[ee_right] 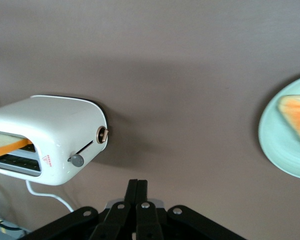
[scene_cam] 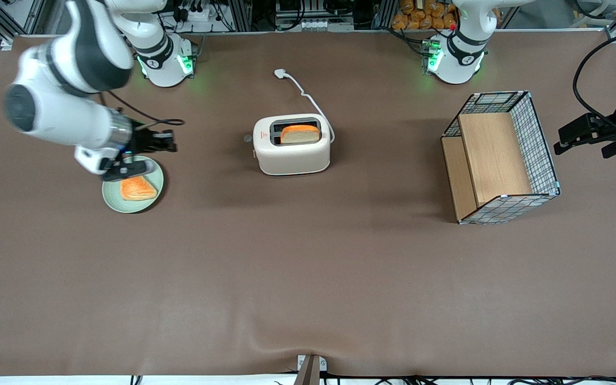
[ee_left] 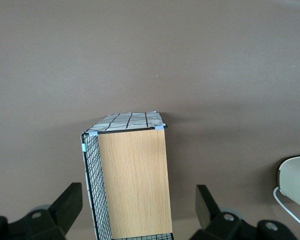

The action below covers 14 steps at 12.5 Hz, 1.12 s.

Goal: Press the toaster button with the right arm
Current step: 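Move the right gripper over the plate toward the toaster's side lever, then position the right gripper fingertips above the toaster's lever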

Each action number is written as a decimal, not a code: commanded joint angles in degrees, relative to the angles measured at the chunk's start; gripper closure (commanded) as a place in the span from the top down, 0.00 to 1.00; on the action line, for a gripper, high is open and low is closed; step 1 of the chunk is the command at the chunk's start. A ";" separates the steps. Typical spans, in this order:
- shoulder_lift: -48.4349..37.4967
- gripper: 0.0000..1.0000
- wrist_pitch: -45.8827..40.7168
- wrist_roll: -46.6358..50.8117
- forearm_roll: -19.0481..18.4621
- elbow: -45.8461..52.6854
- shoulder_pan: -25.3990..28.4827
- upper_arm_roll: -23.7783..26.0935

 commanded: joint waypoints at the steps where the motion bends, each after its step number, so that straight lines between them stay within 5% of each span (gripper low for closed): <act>1: -2.52 0.00 5.10 0.16 4.95 -6.08 -0.63 4.88; 5: -1.82 0.00 14.07 3.92 11.56 -11.45 -0.28 10.69; 14: 1.52 0.00 18.73 7.71 15.35 -13.30 3.23 11.57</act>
